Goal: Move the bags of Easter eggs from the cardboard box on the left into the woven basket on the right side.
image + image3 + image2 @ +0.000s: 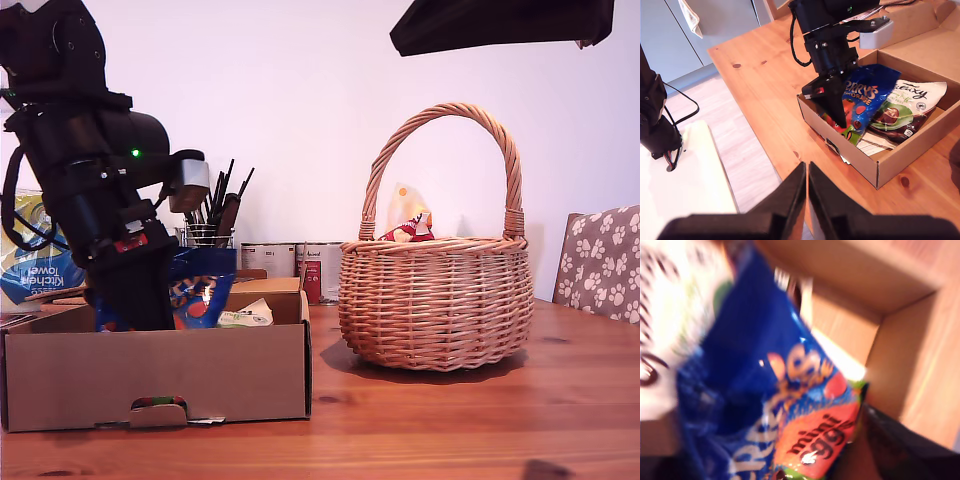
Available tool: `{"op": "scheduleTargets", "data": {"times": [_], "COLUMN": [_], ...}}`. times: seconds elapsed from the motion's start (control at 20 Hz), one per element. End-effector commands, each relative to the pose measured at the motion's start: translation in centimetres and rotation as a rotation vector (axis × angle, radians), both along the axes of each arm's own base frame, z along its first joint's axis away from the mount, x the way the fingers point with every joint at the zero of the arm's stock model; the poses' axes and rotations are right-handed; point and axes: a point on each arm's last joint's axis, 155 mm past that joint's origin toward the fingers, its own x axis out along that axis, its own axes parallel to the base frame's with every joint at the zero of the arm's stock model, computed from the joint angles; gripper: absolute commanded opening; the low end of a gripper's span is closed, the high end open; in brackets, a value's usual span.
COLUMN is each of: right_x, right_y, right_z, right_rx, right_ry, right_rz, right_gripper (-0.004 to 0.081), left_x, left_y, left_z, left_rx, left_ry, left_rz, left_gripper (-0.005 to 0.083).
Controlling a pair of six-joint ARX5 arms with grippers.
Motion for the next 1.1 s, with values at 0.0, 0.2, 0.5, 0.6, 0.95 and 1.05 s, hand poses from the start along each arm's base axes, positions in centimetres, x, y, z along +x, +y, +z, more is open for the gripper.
{"op": "scheduleTargets", "data": {"times": [0.0,0.2,0.5,0.6,0.95,1.05], "right_x": [-0.2,-0.2,-0.2,-0.2,-0.5,-0.8], "right_y": [0.1,0.1,0.1,0.0,-0.3,-0.6], "right_z": [-0.8,-0.8,-0.8,-0.8,-1.6,-1.8], "right_rx": [-0.010,-0.010,-0.010,-0.012,-0.037,-0.047], "right_ry": [0.008,0.009,0.009,0.008,0.037,0.048], "right_rz": [0.008,0.007,0.007,0.003,0.000,0.003], "right_gripper": [-0.0012,-0.0012,-0.0012,-0.0012,-0.0012,-0.0012], "left_x": [-0.3,0.3,1.2,1.3,3.8,4.8], "left_y": [0.1,-0.1,-0.7,-2.5,-10.7,-13.2], "left_z": [-0.2,2.4,10.2,13.8,19.0,18.7], "left_rx": [0.006,-0.014,-0.122,-0.264,-0.547,-0.587], "left_ry": [0.013,-0.048,-0.257,-0.301,-0.462,-0.505], "left_rz": [0.004,0.006,0.041,0.069,0.039,0.025], "left_gripper": [0.0095,-0.0006,-0.0024,-0.0024,-0.0024,-0.0024]}}
